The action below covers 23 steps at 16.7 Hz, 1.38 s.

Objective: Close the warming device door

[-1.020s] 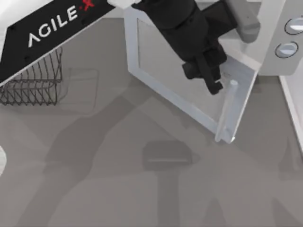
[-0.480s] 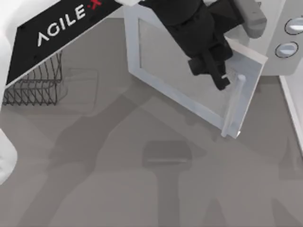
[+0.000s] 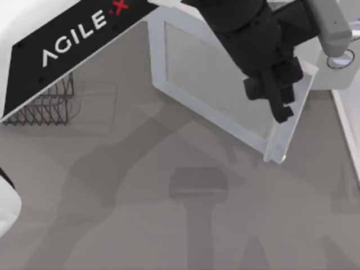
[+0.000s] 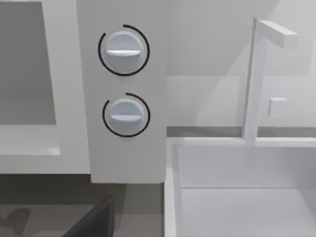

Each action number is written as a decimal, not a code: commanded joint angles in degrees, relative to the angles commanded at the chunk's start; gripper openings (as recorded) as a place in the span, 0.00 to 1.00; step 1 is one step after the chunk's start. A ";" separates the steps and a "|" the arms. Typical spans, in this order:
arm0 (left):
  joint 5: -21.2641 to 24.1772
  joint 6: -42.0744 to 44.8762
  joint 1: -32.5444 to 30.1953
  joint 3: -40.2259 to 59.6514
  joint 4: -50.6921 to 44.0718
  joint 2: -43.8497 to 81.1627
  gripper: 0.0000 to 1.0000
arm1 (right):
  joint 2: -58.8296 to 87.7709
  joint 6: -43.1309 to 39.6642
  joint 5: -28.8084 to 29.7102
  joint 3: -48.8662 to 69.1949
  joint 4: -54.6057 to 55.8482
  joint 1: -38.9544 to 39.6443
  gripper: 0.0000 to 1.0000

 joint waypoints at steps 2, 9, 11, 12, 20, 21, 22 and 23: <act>-0.63 -0.89 0.69 0.38 0.87 0.91 0.00 | 0.00 0.00 0.00 0.00 0.00 0.00 1.00; -2.94 -4.20 3.08 2.12 3.91 5.55 0.00 | 0.00 0.00 0.00 0.00 0.00 0.00 1.00; -2.82 -4.14 2.77 1.97 3.73 5.51 0.00 | 0.00 0.00 0.00 0.00 0.00 0.00 1.00; -2.73 -4.23 2.53 2.23 3.43 5.84 0.00 | 0.00 0.00 0.00 0.00 0.00 0.00 1.00; -3.06 -5.89 0.85 8.65 0.48 10.61 0.00 | 0.00 0.00 0.00 0.00 0.00 0.00 1.00; -3.35 -5.85 0.90 9.59 0.77 10.53 0.00 | 0.00 0.00 0.00 0.00 0.00 0.00 1.00; -3.54 -5.82 0.98 10.13 1.00 10.46 0.00 | 0.00 0.00 0.00 0.00 0.00 0.00 1.00; -3.57 -5.81 1.00 10.20 1.03 10.45 0.00 | 0.00 0.00 0.00 0.00 0.00 0.00 1.00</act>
